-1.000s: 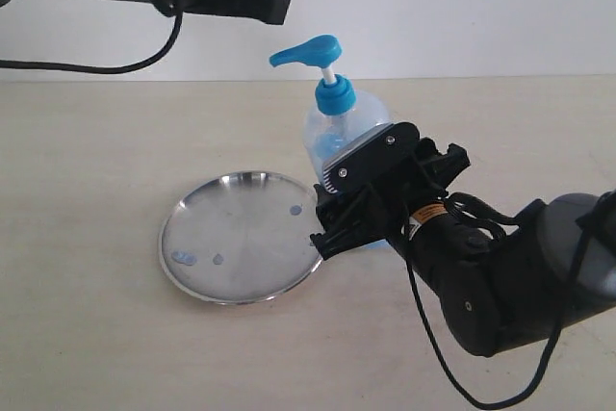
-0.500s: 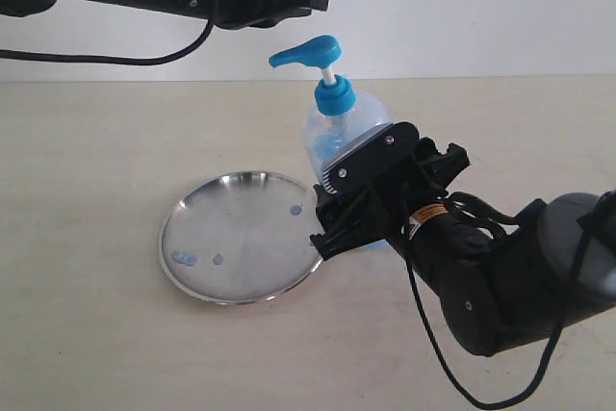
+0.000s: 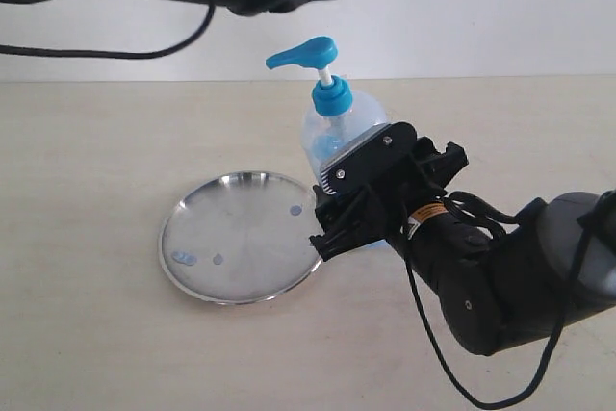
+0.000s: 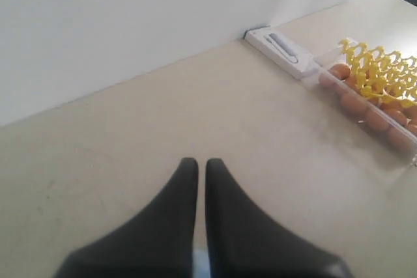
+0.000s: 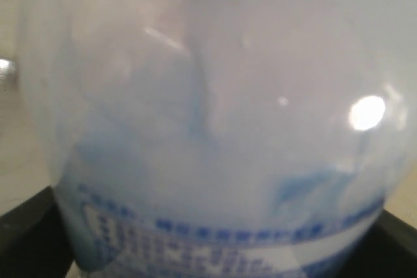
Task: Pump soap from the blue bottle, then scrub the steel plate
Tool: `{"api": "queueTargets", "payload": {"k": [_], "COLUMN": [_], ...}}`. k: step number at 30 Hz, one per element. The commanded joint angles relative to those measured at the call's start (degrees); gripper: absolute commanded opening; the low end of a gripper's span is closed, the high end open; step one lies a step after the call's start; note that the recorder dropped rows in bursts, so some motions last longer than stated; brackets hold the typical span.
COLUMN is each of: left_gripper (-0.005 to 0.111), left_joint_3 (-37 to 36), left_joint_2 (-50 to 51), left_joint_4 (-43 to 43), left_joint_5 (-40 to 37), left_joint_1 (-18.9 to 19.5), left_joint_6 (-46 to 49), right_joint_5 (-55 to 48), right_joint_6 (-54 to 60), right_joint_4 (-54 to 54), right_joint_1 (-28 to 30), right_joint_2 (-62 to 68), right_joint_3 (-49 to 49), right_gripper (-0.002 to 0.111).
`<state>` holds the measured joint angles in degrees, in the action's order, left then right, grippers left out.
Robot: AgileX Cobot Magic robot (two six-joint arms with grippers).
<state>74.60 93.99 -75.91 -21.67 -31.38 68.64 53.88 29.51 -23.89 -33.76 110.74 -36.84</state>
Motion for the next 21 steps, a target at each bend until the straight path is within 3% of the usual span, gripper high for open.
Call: {"api": "queueTargets", "payload": {"k": [1,3,6,12,21], "left_gripper": [0.004,0.004,0.004,0.004,0.004], "left_joint_3": [-0.30,-2.93,-7.84,-8.62,-8.62], "left_joint_2": [-7.59,-9.02,-7.35,-6.23,-5.67], "left_joint_4": [10.02,12.98,9.79,0.76,0.24], "left_joint_5": [-2.74,-4.28,-5.63,-5.81,-4.16], "left_joint_1": [0.41,0.41,0.41,0.41,0.41], "left_joint_6": [-7.12,-10.81,-9.96,-2.32,-0.54], "right_joint_5": [-1.84,-1.96,-1.86,-1.86,-1.86], "right_joint_6": [0.96,0.96,0.96,0.96,0.96], "right_joint_4": [0.17,0.17,0.17,0.17,0.17], "right_joint_1": [0.07,0.07,0.07,0.07,0.07], "right_joint_2": [-0.08,-0.08,-0.08,-0.08,-0.08], "right_joint_3": [0.09,0.09,0.09,0.09,0.09], "right_gripper": [0.000,0.000,0.000,0.000,0.000]}}
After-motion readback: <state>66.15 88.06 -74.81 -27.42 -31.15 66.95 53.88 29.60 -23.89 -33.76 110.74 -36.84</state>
